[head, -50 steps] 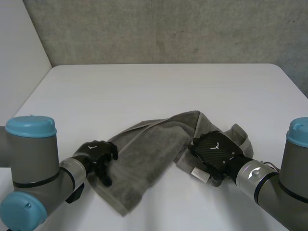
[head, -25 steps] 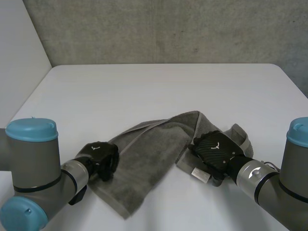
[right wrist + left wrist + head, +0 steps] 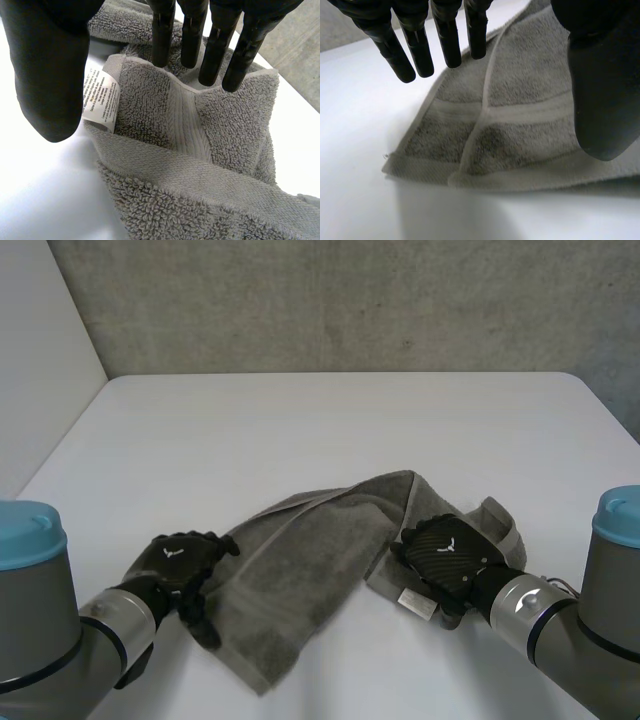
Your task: Fold the towel.
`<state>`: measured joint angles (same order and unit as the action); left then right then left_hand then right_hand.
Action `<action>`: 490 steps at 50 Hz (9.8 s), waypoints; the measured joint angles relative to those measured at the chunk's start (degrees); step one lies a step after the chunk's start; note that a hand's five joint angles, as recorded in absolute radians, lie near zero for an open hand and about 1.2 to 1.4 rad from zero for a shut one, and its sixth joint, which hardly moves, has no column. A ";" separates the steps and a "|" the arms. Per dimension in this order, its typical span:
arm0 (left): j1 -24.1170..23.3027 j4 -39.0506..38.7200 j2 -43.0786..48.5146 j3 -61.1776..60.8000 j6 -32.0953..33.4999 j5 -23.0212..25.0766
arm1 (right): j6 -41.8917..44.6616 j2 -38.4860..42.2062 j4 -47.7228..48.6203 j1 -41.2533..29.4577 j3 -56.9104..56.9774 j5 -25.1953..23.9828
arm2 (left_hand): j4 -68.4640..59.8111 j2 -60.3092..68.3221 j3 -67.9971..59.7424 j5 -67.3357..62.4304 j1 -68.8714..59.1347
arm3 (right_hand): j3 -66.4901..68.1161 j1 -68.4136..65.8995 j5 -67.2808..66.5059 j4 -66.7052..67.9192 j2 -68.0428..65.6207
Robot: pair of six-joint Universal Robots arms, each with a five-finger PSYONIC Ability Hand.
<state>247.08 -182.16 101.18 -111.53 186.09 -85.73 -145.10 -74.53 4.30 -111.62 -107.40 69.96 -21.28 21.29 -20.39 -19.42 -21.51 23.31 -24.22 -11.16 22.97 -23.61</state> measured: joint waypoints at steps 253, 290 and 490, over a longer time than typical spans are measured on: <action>-6.64 6.33 15.54 31.38 1.85 -5.59 | -10.91 -11.39 -19.85 15.42 23.76 -8.76 | -65.38 60.29 -67.37 -67.19 -33.10 | 52.86 -50.13 -53.67 53.12 -49.44; -1.43 -2.62 17.73 63.42 9.30 -11.43 | -26.35 -0.71 27.73 7.09 38.79 -0.26 | -65.90 60.30 -67.65 -67.19 -33.10 | 52.86 -50.14 -53.67 53.12 -50.28; 5.20 -13.42 6.55 24.56 8.35 2.58 | -28.06 -10.63 13.86 13.55 13.30 -16.85 | -61.91 60.28 -62.99 -62.79 -58.13 | 52.86 -50.14 -54.08 53.12 -50.55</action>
<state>252.29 -195.58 107.73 -86.97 194.44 -83.15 -173.17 -85.16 18.16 -98.06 -94.11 53.11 -83.19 81.58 -83.39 -82.21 -79.63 76.17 -74.35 -65.24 76.09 -74.16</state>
